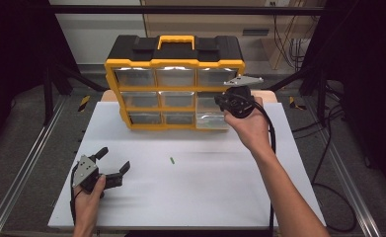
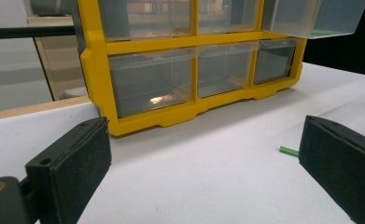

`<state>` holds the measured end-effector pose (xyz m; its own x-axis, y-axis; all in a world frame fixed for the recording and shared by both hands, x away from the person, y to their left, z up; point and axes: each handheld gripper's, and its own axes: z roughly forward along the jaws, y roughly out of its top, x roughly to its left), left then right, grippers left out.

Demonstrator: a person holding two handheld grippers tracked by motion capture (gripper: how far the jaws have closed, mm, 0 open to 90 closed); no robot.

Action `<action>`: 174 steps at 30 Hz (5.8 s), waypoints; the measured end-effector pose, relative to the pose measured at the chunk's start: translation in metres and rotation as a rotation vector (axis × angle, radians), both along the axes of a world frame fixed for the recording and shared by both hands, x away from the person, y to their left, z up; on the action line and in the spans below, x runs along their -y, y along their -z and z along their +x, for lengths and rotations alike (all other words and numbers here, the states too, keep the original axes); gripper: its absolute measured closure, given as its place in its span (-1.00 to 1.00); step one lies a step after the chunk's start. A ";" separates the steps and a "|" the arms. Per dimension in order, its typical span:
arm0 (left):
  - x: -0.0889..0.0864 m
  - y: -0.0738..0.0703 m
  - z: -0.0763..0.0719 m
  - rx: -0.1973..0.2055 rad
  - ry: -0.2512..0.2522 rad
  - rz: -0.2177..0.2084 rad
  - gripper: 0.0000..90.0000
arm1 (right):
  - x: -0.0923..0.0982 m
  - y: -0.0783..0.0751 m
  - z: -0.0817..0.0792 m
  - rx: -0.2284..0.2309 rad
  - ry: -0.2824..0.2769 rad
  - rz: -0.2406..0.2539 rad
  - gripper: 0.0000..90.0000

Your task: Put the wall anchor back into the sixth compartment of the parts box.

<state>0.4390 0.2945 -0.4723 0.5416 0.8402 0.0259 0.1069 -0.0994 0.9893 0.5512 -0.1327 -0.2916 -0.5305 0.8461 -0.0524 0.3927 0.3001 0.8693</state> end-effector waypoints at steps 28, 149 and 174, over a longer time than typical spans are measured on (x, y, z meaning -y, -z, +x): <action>0.000 0.000 0.001 0.002 -0.001 -0.004 -0.95 | -0.035 -0.014 -0.024 0.120 -0.010 0.099 -0.64; 0.004 0.001 0.003 -0.007 0.020 0.007 -0.96 | -0.134 0.190 -0.039 -0.285 -0.145 -0.044 0.66; 0.004 0.001 0.003 -0.009 0.024 0.004 -0.96 | -0.133 0.193 -0.036 -0.258 -0.163 -0.075 0.87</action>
